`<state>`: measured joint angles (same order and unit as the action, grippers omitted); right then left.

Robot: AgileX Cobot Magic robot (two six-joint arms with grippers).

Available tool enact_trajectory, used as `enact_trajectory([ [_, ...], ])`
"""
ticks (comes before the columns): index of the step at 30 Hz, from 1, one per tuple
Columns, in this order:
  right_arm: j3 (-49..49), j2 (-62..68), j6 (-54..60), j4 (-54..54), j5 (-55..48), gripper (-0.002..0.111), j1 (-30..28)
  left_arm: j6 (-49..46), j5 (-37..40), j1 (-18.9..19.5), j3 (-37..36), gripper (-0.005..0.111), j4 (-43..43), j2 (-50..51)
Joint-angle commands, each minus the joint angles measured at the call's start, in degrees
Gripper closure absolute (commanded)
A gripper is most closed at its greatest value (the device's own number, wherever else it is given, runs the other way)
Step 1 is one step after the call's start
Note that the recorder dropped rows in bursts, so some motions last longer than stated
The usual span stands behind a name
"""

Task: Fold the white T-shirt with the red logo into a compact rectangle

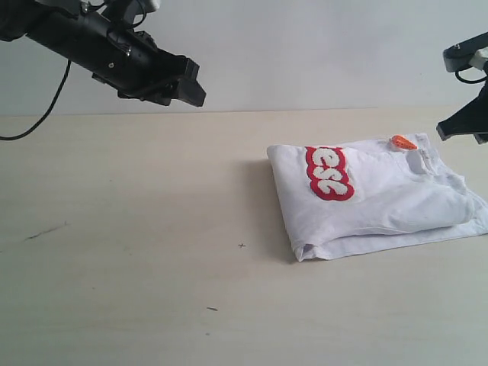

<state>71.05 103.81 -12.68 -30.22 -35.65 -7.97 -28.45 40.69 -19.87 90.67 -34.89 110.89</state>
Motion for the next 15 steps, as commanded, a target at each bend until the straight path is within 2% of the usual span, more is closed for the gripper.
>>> enact_trajectory([
  [1, 0.2, 0.6, -3.1, -1.1, 0.0, 0.071, 0.0, -1.7, 1.1, -0.2, -0.1, 0.045, -0.2, -0.4],
  [3, 0.2, 0.6, -2.4, 4.0, 0.7, 0.072, 0.0, -2.0, 1.2, -0.2, -0.1, 0.045, -0.2, -0.4],
  [5, 0.2, 0.9, 4.2, 11.4, 0.9, 0.076, 0.0, -2.6, 1.4, -0.2, -0.1, 0.045, -0.2, -0.4],
  [10, 0.2, 3.4, 24.8, 33.8, -0.7, 0.106, 0.0, -2.7, 2.5, -0.2, -0.1, 0.047, -0.2, -0.4],
  [13, 0.2, 5.3, 29.6, 41.6, -1.4, 0.108, 0.1, -2.7, 3.9, -0.2, -0.1, 0.061, -0.2, -0.4],
  [15, 0.2, 6.3, 30.7, 42.2, -1.6, 0.108, 0.9, -2.7, 5.1, -0.2, -0.1, 0.075, -0.1, -0.4],
])
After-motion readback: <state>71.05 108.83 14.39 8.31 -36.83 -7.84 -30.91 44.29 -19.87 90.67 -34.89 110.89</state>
